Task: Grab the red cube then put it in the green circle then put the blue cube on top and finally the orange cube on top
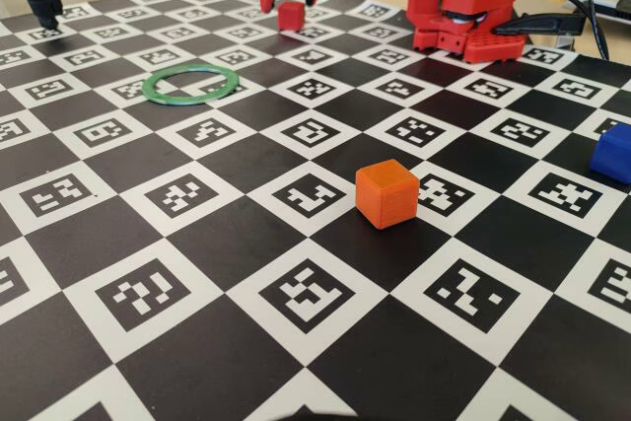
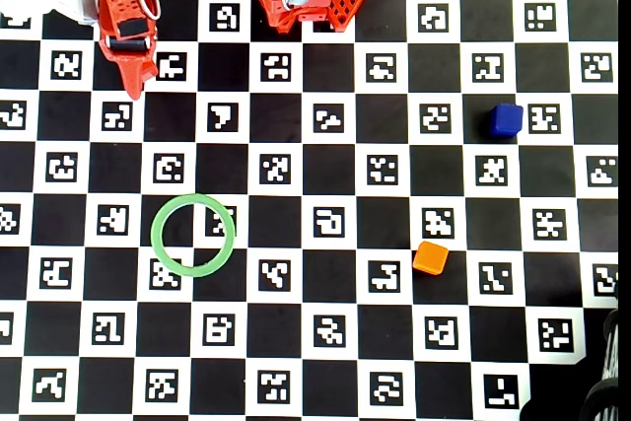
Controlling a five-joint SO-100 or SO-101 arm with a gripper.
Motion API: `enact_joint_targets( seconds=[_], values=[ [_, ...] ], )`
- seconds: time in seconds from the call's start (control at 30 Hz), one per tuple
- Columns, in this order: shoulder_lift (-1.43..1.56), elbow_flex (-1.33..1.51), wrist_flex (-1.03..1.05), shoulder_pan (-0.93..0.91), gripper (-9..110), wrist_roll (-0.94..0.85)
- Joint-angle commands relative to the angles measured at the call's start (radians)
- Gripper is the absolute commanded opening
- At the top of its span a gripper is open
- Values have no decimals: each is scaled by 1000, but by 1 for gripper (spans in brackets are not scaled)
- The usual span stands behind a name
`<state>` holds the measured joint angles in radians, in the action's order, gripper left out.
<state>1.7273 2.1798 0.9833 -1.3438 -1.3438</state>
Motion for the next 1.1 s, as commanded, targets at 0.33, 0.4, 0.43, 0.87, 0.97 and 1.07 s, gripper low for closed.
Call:
enact_joint_targets(
  seconds=[0.33,0.4,0.43,0.87,0.97,1.07],
  values=[
    [5,40,-100,26,43,11],
    [-2,41,-109,28,43,12],
    [-3,41,-112,29,43,12],
    [-15,49,-137,51,43,18],
    [-15,49,-140,51,43,8],
    [-15,49,-141,51,43,-9]
  ],
)
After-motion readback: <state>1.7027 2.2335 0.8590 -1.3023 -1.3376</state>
